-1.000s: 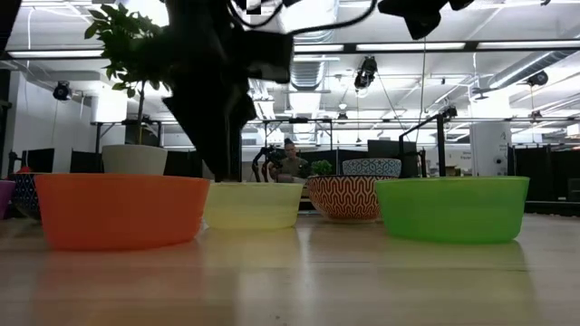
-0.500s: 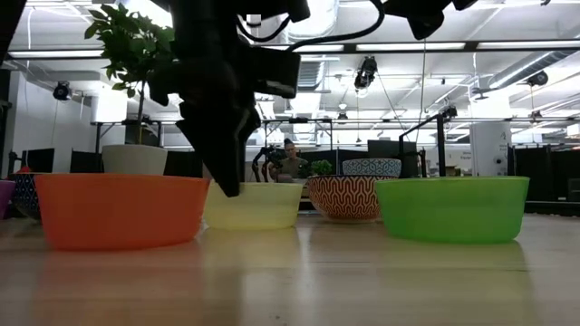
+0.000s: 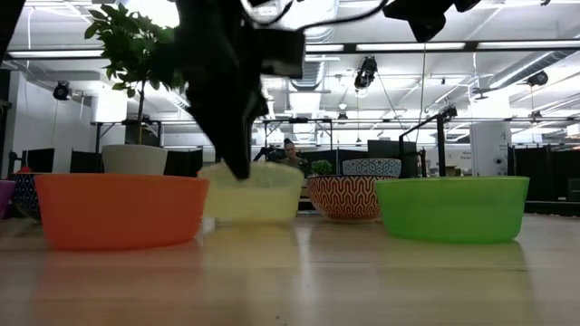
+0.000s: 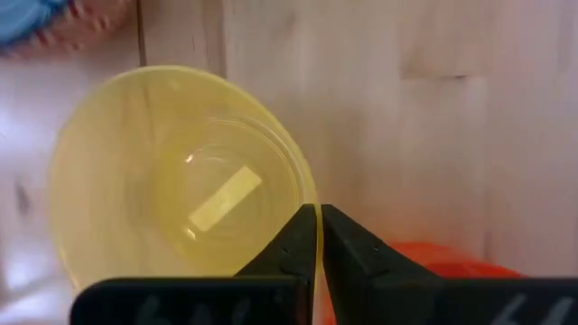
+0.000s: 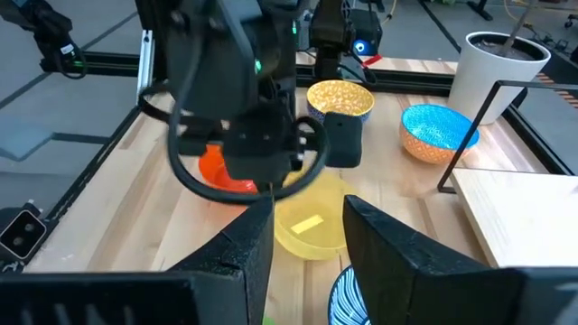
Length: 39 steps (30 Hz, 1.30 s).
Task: Place and stack bowls onto a shelf
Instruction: Put the yellow bowl on the shelf
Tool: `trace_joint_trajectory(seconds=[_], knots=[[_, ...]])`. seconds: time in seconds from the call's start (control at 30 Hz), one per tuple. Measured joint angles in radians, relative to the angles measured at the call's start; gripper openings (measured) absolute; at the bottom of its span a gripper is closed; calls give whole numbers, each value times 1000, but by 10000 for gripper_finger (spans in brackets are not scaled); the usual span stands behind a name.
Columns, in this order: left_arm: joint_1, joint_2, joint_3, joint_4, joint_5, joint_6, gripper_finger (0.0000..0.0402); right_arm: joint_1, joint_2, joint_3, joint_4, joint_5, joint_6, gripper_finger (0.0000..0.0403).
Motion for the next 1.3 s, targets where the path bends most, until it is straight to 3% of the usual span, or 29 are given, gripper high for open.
trace_joint_trajectory(seconds=[0.17, 0.33, 0.63, 0.77, 1.0, 1.13, 1.3], knots=[[4, 0, 109, -72, -12, 135, 0, 0, 0, 0, 0, 0, -1, 127], [43, -1, 214, -163, -111, 285, 0, 0, 0, 0, -20, 0, -1, 128], [268, -2, 282, -173, -137, 492, 0, 0, 0, 0, -24, 0, -1, 128], [408, -2, 280, -144, -127, 514, 0, 0, 0, 0, -24, 0, -3, 128], [611, 1, 278, -25, 2, 468, 0, 0, 0, 0, -25, 0, -14, 128], [669, 26, 278, 7, 76, 436, 0, 0, 0, 0, -26, 0, -14, 128], [676, 73, 277, -14, 76, 449, 0, 0, 0, 0, -32, 0, -14, 128]])
